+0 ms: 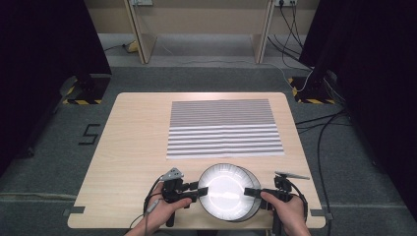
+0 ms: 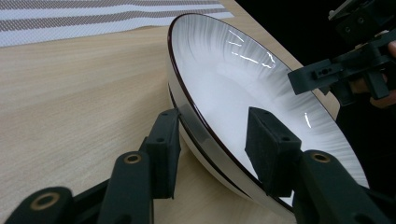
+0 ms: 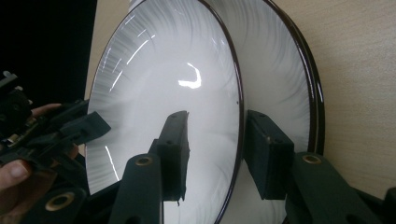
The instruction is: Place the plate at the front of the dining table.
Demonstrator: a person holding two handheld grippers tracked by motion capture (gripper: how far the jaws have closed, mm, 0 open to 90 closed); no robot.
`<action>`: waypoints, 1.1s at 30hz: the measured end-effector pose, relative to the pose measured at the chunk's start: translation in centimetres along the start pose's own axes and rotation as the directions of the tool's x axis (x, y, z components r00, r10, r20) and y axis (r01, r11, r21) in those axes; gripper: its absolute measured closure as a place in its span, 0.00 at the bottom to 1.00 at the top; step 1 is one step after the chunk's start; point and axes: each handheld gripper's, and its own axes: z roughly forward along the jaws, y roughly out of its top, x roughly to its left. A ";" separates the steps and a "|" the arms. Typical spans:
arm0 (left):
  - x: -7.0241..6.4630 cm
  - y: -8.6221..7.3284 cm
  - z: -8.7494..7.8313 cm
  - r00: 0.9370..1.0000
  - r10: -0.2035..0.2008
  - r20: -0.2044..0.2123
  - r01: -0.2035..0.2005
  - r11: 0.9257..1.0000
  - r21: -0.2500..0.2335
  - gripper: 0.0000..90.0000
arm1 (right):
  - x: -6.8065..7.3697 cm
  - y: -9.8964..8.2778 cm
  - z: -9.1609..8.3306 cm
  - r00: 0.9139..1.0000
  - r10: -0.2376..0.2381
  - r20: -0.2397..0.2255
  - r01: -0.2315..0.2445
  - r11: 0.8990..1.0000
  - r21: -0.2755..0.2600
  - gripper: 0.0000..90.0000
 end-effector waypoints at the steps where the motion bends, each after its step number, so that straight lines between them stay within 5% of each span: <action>1: 0.0 0.0 0.0 1.000 0.000 0.000 0.000 1.000 0.000 0.62 | 0.0 0.0 0.0 1.000 0.000 0.000 0.000 1.000 0.000 0.67; 6: 0.0 -0.1 0.0 1.000 -0.003 -0.001 0.003 1.000 -0.005 0.62 | 0.1 -0.1 0.2 1.000 0.002 0.009 -0.002 1.000 -0.002 0.68; 11: 0.0 -0.1 0.2 1.000 -0.002 0.002 0.002 1.000 -0.003 0.62 | -0.9 -0.1 0.1 0.997 0.063 -0.034 -0.064 0.998 -0.021 0.82; 15: 0.1 -0.2 0.4 1.000 -0.012 0.011 0.012 1.000 -0.002 0.62 | -1.5 -0.1 0.0 0.992 0.099 -0.082 -0.102 0.994 -0.032 0.82; 23: -0.1 -0.3 0.8 1.000 -0.009 0.010 0.009 1.000 0.008 0.62 | -0.5 0.1 0.2 0.999 0.033 -0.019 -0.034 0.998 -0.058 0.72; 27: -0.1 -0.3 0.9 1.000 -0.014 0.015 0.014 1.000 0.006 0.62 | -0.9 0.2 0.2 0.998 0.048 -0.028 -0.050 0.997 -0.060 0.79; 31: 0.0 -0.3 0.9 1.000 -0.014 0.019 0.014 1.000 0.008 0.62 | -1.1 0.2 0.3 0.999 0.037 0.014 -0.036 0.998 -0.056 0.91; 33: 0.0 -0.3 0.9 1.000 -0.009 0.021 0.009 1.000 0.007 0.62 | -1.3 0.2 0.2 0.997 0.075 -0.014 -0.075 0.995 -0.063 0.92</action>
